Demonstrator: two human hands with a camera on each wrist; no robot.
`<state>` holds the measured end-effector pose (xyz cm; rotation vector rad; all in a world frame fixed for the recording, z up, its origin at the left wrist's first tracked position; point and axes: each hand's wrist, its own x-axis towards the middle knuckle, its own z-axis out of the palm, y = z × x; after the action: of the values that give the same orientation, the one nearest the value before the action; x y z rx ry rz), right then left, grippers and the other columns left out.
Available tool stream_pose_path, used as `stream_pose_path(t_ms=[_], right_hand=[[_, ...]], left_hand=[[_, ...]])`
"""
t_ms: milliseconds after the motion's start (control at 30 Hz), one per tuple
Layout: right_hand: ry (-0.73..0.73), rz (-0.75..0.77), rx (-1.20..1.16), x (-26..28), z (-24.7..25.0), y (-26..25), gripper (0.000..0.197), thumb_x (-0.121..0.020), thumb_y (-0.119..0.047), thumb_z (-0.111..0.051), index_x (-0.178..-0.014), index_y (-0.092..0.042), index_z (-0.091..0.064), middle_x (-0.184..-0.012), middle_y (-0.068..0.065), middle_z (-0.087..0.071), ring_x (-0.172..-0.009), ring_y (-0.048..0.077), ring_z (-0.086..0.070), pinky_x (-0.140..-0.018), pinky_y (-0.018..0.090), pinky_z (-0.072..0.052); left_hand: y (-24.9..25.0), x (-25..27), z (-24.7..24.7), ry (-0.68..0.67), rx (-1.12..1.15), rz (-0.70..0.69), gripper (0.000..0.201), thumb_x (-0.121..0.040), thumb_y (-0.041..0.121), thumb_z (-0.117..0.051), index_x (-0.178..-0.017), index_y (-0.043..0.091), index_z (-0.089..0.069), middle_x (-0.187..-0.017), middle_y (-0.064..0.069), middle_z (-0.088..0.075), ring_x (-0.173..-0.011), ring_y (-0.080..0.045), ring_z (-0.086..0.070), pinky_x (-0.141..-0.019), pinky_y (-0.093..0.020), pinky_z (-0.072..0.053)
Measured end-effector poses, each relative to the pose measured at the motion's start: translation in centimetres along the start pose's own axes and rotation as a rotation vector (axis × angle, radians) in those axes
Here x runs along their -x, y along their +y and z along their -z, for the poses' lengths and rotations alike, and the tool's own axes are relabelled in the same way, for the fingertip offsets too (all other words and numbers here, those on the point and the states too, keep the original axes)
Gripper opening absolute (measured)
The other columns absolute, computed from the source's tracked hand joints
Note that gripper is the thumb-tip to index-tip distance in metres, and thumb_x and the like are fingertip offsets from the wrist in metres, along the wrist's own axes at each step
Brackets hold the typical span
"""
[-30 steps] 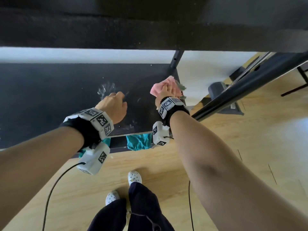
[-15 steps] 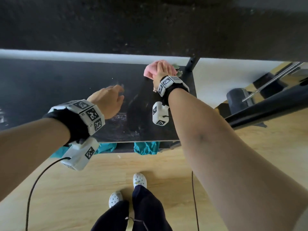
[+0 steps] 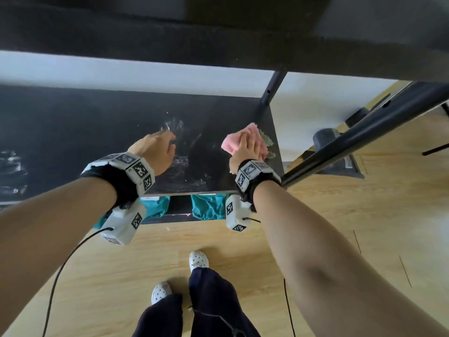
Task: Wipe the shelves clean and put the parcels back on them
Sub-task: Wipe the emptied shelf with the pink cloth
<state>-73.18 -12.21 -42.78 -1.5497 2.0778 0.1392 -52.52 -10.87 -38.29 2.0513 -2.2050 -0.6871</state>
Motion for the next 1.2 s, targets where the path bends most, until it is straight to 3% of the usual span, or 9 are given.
stream_pose_path(t_ms=[133,267,367,500,700,800,1067,1200], right_hand=[[-0.049,0.195,0.023,2.7,-3.3,-3.4,0.09,-0.087,0.001,-0.048,-0.151,-0.017,0.013,-0.159,0.005,0.019,-0.147,0.026,0.014,-0.118,0.043,0.008],[-0.051,0.211,0.007,0.0,-2.6,-4.9,0.082,-0.092,-0.005,-0.044,-0.152,-0.015,0.011,-0.159,0.007,0.018,-0.147,0.027,0.015,-0.117,0.043,0.008],[0.008,0.144,0.006,-3.2,-1.0,-4.0,0.075,-0.096,-0.015,-0.042,-0.152,-0.014,0.008,-0.16,0.008,0.015,-0.147,0.028,0.013,-0.118,0.044,0.006],[0.054,-0.019,-0.013,-5.4,1.0,-0.8,0.081,-0.095,-0.016,-0.049,-0.151,-0.012,0.01,-0.159,0.009,0.016,-0.147,0.028,0.014,-0.119,0.044,0.006],[0.059,-0.141,0.002,-1.5,-0.4,1.5,0.083,-0.098,-0.026,-0.048,-0.15,-0.009,0.015,-0.159,0.011,0.018,-0.147,0.03,0.014,-0.117,0.045,0.007],[-0.001,-0.161,0.0,1.6,-1.4,1.6,0.087,-0.096,-0.016,-0.053,-0.15,-0.011,0.015,-0.159,0.009,0.019,-0.146,0.031,0.015,-0.118,0.046,0.005],[-0.052,0.102,0.019,8.9,-5.6,-0.4,0.088,-0.088,0.01,-0.037,-0.15,-0.018,0.019,-0.156,0.002,0.027,-0.144,0.022,0.023,-0.113,0.039,0.019],[-0.086,0.242,0.029,9.1,-7.8,-4.9,0.089,-0.086,0.012,-0.038,-0.151,-0.021,0.015,-0.156,0.001,0.028,-0.144,0.024,0.024,-0.119,0.045,0.012]], left_hand=[[-0.9,0.9,-0.4,0.015,-0.005,0.045,0.034,-0.098,0.023,-0.036,-0.127,0.013,-0.051,-0.123,-0.012,-0.059,-0.106,-0.032,-0.058,-0.083,-0.036,-0.043],[-0.8,1.5,-1.2,0.094,0.046,0.025,0.034,-0.098,0.021,-0.037,-0.127,0.014,-0.053,-0.123,-0.008,-0.06,-0.105,-0.029,-0.059,-0.083,-0.036,-0.046],[-1.0,1.8,-1.8,0.134,0.068,-0.014,0.034,-0.098,0.021,-0.038,-0.127,0.015,-0.055,-0.122,-0.005,-0.06,-0.106,-0.027,-0.059,-0.085,-0.039,-0.048],[-1.4,2.0,-2.2,0.124,0.053,0.012,0.033,-0.099,0.022,-0.038,-0.127,0.016,-0.055,-0.124,-0.005,-0.059,-0.109,-0.026,-0.058,-0.086,-0.038,-0.047],[-1.7,2.9,-2.2,0.072,0.044,0.048,0.032,-0.097,0.02,-0.039,-0.125,0.013,-0.055,-0.122,-0.009,-0.059,-0.107,-0.03,-0.057,-0.085,-0.039,-0.047],[-1.9,3.6,-2.1,0.053,0.055,0.025,0.032,-0.097,0.021,-0.039,-0.124,0.014,-0.055,-0.122,-0.007,-0.06,-0.105,-0.028,-0.059,-0.085,-0.038,-0.048],[-4.2,6.7,-1.5,0.031,0.034,0.041,0.035,-0.098,0.024,-0.037,-0.129,0.015,-0.05,-0.126,-0.006,-0.057,-0.109,-0.027,-0.056,-0.084,-0.039,-0.048],[-5.4,8.0,-1.7,0.024,-0.113,-0.007,0.035,-0.098,0.023,-0.035,-0.129,0.014,-0.05,-0.129,-0.004,-0.055,-0.118,-0.025,-0.051,-0.09,-0.041,-0.046]])
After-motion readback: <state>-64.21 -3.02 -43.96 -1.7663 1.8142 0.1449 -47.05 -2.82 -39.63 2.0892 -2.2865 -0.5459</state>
